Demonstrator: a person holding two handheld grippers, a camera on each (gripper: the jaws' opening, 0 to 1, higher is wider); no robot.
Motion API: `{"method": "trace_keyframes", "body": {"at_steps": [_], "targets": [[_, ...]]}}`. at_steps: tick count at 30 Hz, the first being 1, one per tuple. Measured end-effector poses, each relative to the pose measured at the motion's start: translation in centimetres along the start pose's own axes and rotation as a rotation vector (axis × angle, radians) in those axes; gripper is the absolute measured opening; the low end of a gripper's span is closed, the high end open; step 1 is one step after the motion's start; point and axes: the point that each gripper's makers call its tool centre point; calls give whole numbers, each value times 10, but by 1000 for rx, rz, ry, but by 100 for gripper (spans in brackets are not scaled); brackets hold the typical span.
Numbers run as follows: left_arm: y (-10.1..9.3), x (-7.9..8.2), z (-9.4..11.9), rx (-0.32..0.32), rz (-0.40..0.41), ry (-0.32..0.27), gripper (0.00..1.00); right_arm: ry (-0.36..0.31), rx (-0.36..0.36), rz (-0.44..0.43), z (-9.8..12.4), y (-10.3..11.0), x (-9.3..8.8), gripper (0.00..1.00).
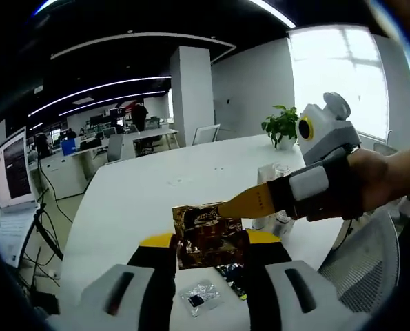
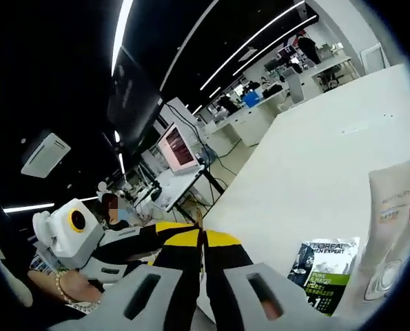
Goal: Arrange the skincare products in the storage area until every visible bottle or jar stands upright without overlapping.
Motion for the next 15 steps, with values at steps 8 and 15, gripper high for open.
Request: {"method": "trace_keyframes", "body": {"at_steps": [8, 15], "targets": [[14, -18, 6, -110, 223, 33, 50, -2, -10, -3, 4, -7, 4, 1], [24, -29, 9, -275, 475, 39, 28, 19, 2, -2, 2, -6, 0, 1]]}}
Point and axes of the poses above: the point that each gripper's makers call its tool centre point, and the gripper's own axes: z roughly backward along the fingers, y roughly to its left, x roughly out of its top, and after that the axes turned 1 degree about x, right-handed
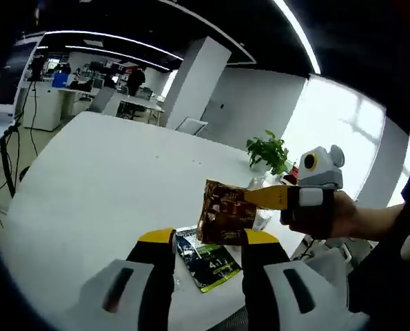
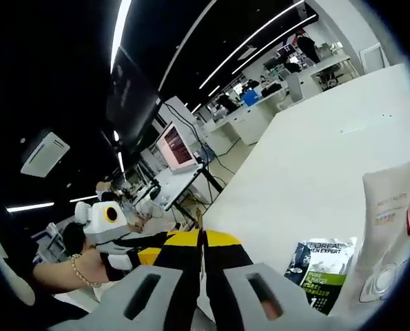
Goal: Arrange the skincare products in the storage area until every visible bottle or jar stands upright without overlapping.
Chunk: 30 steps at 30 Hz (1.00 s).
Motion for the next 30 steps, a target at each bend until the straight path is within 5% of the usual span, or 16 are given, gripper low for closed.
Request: {"method": "trace_keyframes", "body": {"at_steps": [4, 6, 10, 16, 30], "targets": [[11, -5, 1, -11, 8, 30, 18, 7, 9, -3, -4, 3, -2, 1], [2, -3, -1, -53, 84, 15, 16, 13, 10, -4, -7, 4, -3, 1], [11, -9, -3, -44, 57, 48, 5, 18, 9, -2, -11, 5, -4, 1], [17, -11, -2, -14, 138, 50, 1, 41, -33, 43, -19, -3, -8, 1], [50, -40, -18, 104, 251, 105, 0, 229, -279, 406, -52, -54, -39, 1]]}}
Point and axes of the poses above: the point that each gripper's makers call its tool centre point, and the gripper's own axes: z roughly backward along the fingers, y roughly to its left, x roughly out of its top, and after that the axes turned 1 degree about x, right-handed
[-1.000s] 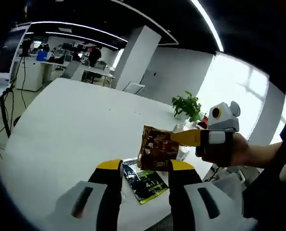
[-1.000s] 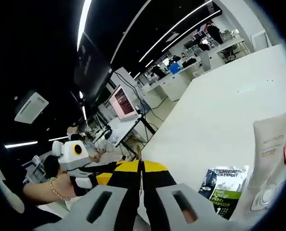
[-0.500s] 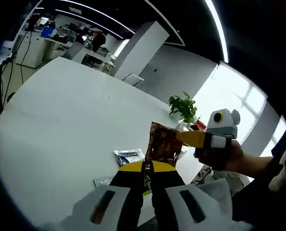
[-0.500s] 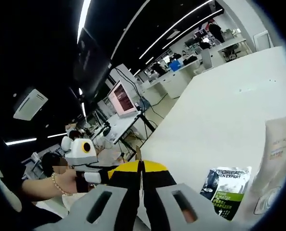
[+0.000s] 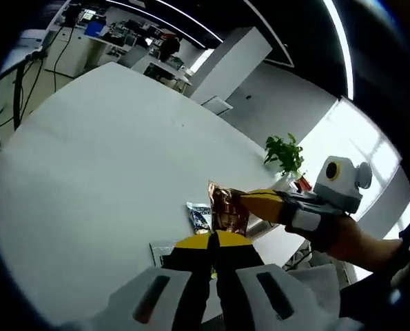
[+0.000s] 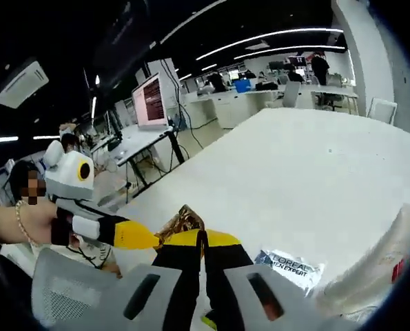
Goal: Arrange the skincare products in the storage area until every visible bottle or jar stands upright without overlapping.
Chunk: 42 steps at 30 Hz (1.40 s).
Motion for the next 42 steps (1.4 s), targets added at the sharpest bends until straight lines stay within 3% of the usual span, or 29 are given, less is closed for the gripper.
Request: {"method": "trace_keyframes", "body": {"at_steps": [6, 8, 18, 28, 42], "targets": [[21, 1, -15, 51, 25, 2, 0, 22, -50, 155, -22, -7, -5, 1], [28, 1, -22, 60, 28, 11, 0, 33, -56, 169, -31, -11, -7, 1], [56, 1, -43, 122, 19, 41, 0, 83, -70, 225, -62, -27, -20, 1], [76, -15, -63, 182, 16, 104, 0, 145, -67, 251, -87, -39, -50, 1], [79, -25, -70, 219, -69, 159, 1, 204, -52, 296, -96, -47, -70, 1]]}}
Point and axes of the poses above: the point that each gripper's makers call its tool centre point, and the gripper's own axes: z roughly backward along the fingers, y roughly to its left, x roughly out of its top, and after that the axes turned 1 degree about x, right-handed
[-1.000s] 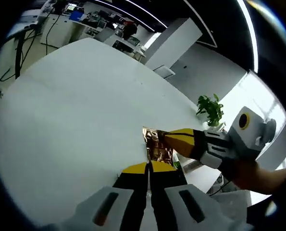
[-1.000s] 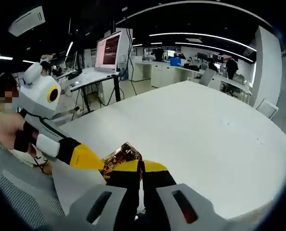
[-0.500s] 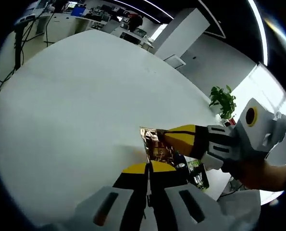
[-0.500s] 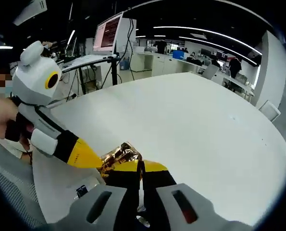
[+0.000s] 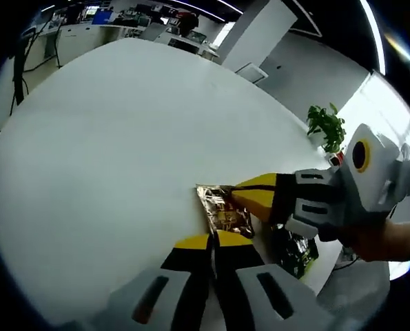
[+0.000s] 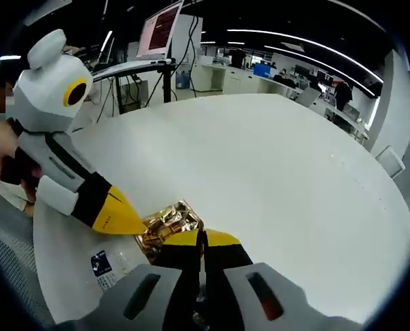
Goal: Arrange the skincare products in the storage area until every visible bottle or jar stands upright without overlapping.
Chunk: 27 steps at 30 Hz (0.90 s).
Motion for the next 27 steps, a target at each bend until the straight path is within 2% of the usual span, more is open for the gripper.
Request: {"method": "trace_keyframes", "body": {"at_steps": [1, 3, 6, 9, 13, 17, 18, 20, 24, 27], "targets": [[2, 1, 0, 0, -9, -1, 1, 2, 1, 1, -1, 0, -1, 1], [4, 4, 0, 5, -98, -12, 2, 6, 4, 10, -3, 0, -3, 1], [4, 3, 4, 32, -201, 13, 6, -1, 11, 24, -5, 1, -2, 1], [-2, 14, 5, 30, -292, -32, 17, 0, 20, 51, -6, 2, 0, 1], [-10, 27, 1, 8, -460, -64, 15, -2, 30, 77, -7, 3, 0, 1], [-19, 33, -12, -7, -602, -55, 18, -3, 39, 99, -6, 4, 1, 1], [-20, 35, -17, -4, -659, -52, 18, -2, 43, 108, -5, 5, 1, 1], [-20, 31, -24, -7, -708, -25, 17, 0, 47, 120, -5, 5, 1, 1], [-11, 24, -31, 23, -743, 16, 17, 1, 57, 129, -4, 6, 1, 1], [-11, 24, -30, 27, -742, 1, 18, 2, 63, 144, -4, 7, 2, 1]]}}
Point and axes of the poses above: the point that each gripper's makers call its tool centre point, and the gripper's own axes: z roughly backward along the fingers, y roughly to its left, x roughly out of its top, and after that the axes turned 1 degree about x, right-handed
